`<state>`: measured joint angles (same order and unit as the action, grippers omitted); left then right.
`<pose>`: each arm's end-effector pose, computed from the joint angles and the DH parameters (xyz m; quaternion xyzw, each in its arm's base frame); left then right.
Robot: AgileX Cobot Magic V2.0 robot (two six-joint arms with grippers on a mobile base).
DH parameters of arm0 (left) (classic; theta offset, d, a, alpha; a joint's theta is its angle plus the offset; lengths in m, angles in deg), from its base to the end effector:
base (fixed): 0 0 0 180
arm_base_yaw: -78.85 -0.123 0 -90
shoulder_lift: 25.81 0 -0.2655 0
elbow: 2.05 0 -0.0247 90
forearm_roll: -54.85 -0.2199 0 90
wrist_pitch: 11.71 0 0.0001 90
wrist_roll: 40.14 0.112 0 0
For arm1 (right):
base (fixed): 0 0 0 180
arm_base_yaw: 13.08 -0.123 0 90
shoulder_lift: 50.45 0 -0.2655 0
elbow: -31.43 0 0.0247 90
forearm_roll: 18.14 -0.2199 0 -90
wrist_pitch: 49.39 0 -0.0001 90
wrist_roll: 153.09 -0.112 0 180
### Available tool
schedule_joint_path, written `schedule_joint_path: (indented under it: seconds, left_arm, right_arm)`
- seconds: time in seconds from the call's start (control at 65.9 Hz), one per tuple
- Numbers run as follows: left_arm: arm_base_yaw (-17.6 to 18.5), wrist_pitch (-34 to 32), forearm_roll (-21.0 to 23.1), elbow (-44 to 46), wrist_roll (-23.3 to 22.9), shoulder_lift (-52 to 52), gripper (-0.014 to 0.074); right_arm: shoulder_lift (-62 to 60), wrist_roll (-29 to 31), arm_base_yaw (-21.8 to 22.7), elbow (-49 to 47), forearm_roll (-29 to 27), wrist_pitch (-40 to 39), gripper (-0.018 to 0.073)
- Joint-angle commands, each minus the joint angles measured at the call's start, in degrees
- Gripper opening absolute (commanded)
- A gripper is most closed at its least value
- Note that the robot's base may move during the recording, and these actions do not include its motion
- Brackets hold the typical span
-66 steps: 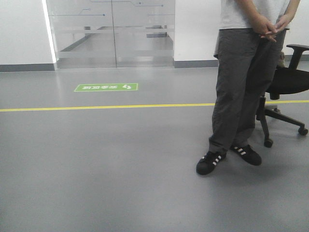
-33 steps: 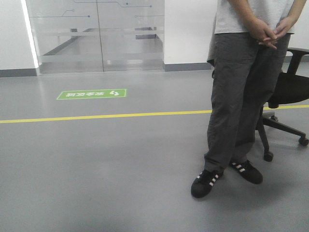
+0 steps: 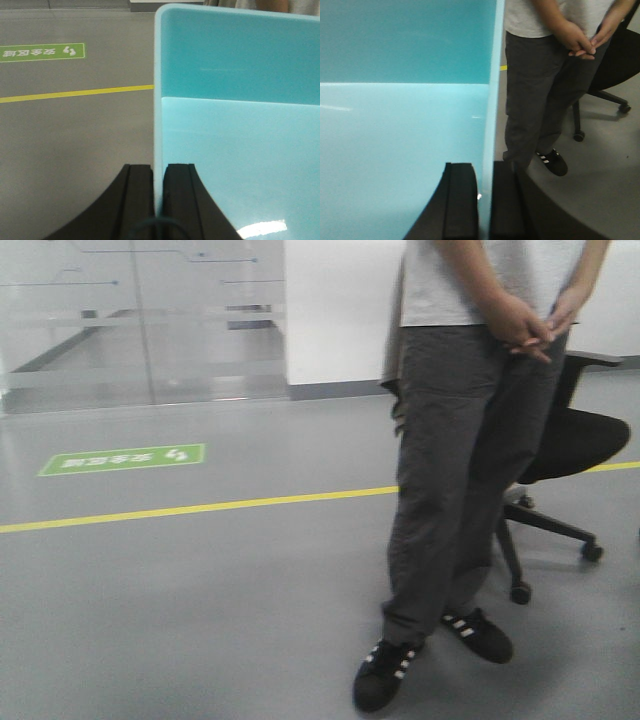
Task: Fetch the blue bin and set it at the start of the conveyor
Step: 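Drive the base across the floor carrying the bin in both grippers, then drive up to the red-framed conveyor and stop at its near edge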
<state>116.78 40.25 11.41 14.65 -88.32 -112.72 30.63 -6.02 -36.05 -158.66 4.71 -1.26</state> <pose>0.2509 -0.1186 0.4488 -0.0142 0.8152 -0.0397 0.5777 0.2468 0.0694 0.4319 0.0343 0.8453 0.0612 0.5297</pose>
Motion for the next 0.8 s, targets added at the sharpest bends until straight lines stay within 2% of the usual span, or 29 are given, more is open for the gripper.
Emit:
schedule_joint_path:
  seconds: [0.0, 0.789]
  left_arm:
    - [0.0, -2.4, -1.4, 0.6, 0.1, 0.6, -0.0111]
    - [0.0, -2.7, -2.3, 0.6, 0.1, 0.6, -0.0111]
  right_arm:
    - [-0.7, 0.4, -0.1, -0.7, 0.8, -2.1, -0.0153]
    - [-0.7, 0.4, -0.1, -0.7, 1.5, -2.1, -0.0153]
